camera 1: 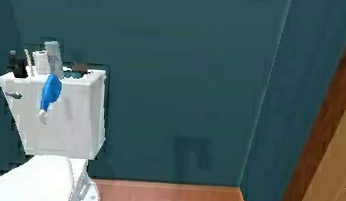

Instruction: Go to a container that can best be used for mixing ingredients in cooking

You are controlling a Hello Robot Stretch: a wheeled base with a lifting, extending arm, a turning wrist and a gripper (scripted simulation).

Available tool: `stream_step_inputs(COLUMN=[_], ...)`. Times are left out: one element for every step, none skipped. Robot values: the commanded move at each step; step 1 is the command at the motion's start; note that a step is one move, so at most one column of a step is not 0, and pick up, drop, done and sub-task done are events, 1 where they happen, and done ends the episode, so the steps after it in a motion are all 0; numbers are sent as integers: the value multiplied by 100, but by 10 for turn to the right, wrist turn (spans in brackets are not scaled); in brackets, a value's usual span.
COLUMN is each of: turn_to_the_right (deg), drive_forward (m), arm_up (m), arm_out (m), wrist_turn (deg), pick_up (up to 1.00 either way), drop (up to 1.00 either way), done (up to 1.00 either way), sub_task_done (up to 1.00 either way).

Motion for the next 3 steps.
stream_step_inputs(turn_to_the_right=[-450,-450,-450], drive_forward=[0,0,0], arm_up=[0,0,0], arm_out=[0,0,0], wrist_turn=[0,0,0], pick_up=[0,0,0], drop=[0,0,0], done=[0,0,0], sub_task_done=[0,0,0])
